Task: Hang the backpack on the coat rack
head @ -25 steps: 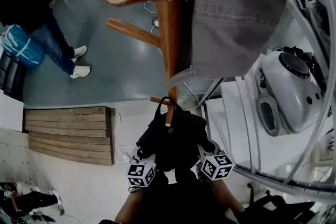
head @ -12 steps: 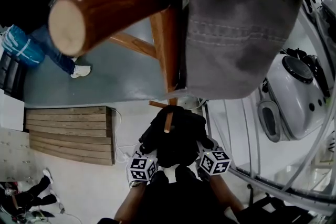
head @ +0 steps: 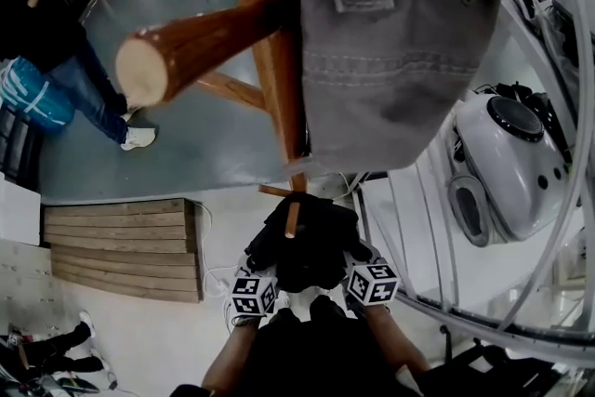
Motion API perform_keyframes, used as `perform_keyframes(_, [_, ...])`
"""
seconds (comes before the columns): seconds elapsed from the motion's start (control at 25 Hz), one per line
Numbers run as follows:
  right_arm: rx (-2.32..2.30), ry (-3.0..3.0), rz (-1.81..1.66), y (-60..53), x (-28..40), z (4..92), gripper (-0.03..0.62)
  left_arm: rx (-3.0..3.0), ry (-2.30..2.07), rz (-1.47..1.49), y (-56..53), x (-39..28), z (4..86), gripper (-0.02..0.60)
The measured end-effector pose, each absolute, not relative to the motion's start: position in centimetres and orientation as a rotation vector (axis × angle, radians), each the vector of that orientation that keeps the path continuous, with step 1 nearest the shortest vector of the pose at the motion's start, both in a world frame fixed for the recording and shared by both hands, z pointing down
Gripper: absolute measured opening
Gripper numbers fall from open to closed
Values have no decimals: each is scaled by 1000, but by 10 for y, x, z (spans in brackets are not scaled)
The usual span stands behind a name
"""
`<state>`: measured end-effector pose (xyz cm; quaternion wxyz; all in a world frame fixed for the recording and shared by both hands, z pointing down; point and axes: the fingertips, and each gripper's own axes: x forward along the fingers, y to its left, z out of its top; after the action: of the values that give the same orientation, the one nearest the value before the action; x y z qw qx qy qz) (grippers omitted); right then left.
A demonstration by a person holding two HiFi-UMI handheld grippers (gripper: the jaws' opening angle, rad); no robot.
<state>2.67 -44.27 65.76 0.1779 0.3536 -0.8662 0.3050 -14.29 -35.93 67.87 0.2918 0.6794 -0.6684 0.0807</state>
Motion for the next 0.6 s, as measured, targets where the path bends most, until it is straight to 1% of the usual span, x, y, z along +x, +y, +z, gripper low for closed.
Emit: perform_keyframes(0.6, [1065,-2434,796,-443,24,670,57,1871,-1778,297,-365,-148,691,135])
